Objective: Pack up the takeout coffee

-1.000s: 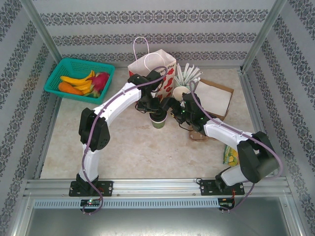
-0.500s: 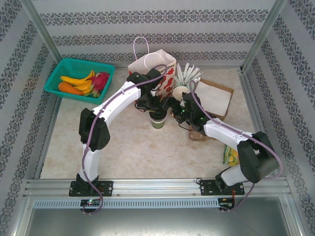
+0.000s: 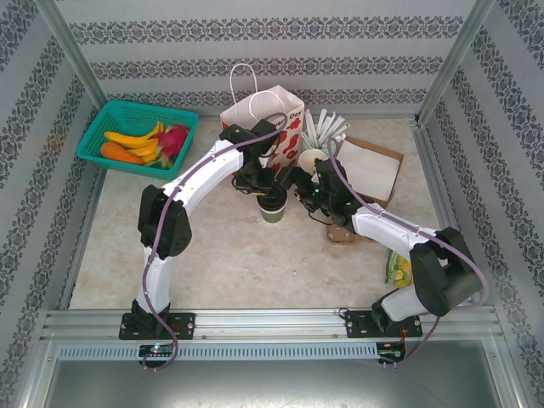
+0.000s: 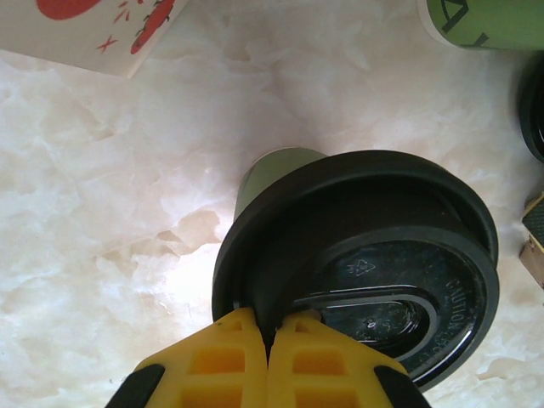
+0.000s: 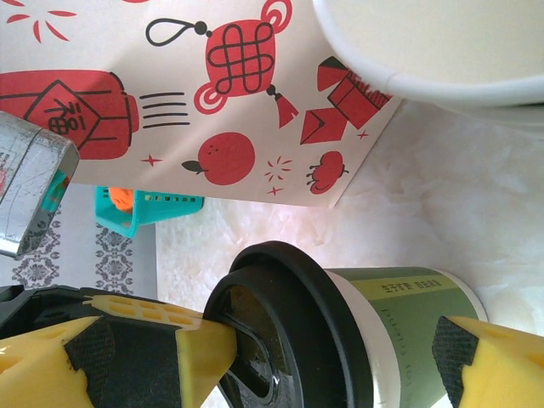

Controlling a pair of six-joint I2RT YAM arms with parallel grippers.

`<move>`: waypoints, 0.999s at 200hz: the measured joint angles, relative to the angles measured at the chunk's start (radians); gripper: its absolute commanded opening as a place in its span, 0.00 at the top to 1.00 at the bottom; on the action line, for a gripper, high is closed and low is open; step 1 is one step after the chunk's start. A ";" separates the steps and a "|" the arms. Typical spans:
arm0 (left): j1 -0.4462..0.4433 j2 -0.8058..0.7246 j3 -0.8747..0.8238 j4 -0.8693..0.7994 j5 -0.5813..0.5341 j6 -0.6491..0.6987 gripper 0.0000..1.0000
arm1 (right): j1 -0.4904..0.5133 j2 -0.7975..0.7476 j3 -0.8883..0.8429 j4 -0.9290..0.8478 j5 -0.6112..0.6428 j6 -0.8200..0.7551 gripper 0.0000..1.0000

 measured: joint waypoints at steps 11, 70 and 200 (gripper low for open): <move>0.005 0.000 -0.004 0.004 0.013 0.000 1.00 | 0.000 0.001 0.000 0.000 0.000 0.000 0.02; 0.013 -0.001 -0.031 0.039 0.064 0.000 1.00 | -0.002 0.004 0.000 -0.002 0.000 0.000 0.02; 0.013 -0.001 0.010 -0.008 0.025 0.026 1.00 | 0.003 0.000 0.000 0.008 -0.019 0.000 0.02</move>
